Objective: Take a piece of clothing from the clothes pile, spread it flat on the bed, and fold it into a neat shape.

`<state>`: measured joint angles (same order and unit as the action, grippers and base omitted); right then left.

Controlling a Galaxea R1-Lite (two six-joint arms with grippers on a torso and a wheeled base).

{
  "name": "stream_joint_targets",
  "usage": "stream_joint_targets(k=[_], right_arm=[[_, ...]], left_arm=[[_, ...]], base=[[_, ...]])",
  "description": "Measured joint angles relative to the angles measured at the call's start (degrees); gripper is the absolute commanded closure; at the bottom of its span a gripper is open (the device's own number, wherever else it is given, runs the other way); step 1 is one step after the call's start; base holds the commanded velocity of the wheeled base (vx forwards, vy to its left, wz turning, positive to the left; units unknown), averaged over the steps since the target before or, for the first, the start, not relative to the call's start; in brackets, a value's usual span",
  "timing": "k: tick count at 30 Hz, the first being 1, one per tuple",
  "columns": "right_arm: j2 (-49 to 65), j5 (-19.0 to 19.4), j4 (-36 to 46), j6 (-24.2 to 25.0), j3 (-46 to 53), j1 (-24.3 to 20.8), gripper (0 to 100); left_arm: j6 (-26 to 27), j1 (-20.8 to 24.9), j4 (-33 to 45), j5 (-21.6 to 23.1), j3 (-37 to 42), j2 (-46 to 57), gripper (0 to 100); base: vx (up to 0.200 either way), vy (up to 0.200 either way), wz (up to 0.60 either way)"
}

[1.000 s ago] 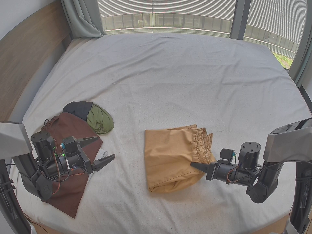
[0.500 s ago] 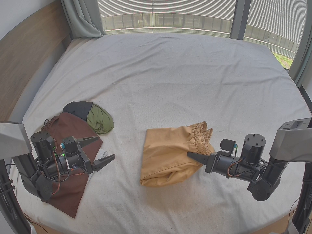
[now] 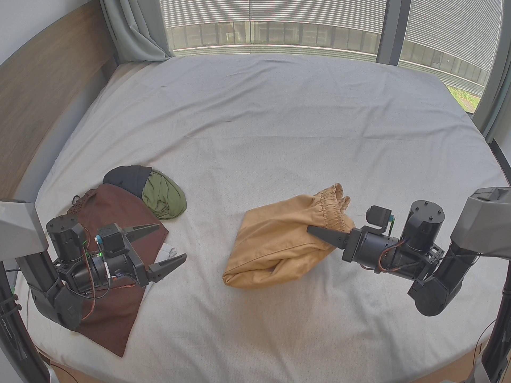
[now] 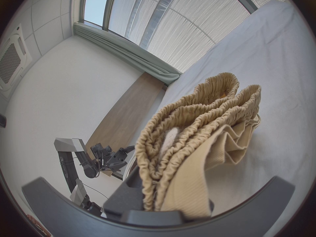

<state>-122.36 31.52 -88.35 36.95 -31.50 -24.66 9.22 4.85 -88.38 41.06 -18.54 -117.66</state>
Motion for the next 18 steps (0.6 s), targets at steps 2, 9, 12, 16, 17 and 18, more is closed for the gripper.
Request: stream_joint_targets(k=[2, 9, 12, 16, 17, 18], right_arm=[[0.15, 0.74, 0.0, 0.41, -1.02, 0.3, 100], [0.41, 2.83, 0.13, 2.32, -4.13, 1.38, 100], [0.44, 3.64, 0.13, 2.99, -5.6, 1.68, 100], [0.44, 4.19, 0.22, 3.8, -7.44, 2.18, 100], [0.44, 4.19, 0.27, 4.02, -7.97, 2.29, 100], [0.44, 4.22, 0.33, 4.22, -8.55, 2.36, 100]], left_arm=[[0.0, -0.01, 0.02, 0.0, 0.07, 0.0, 0], [0.02, -0.04, 0.0, -0.01, 0.2, 0.0, 0], [0.02, -0.01, 0.0, -0.01, 0.2, 0.0, 0], [0.02, 0.07, 0.0, -0.01, 0.2, 0.0, 0], [0.02, 0.1, 0.0, -0.01, 0.22, 0.0, 0], [0.0, 0.11, 0.0, -0.01, 0.22, 0.0, 0]], base=[[0.0, 0.0, 0.0], [0.0, 0.0, 0.0], [0.0, 0.0, 0.0], [0.0, 0.0, 0.0], [0.0, 0.0, 0.0], [0.0, 0.0, 0.0]])
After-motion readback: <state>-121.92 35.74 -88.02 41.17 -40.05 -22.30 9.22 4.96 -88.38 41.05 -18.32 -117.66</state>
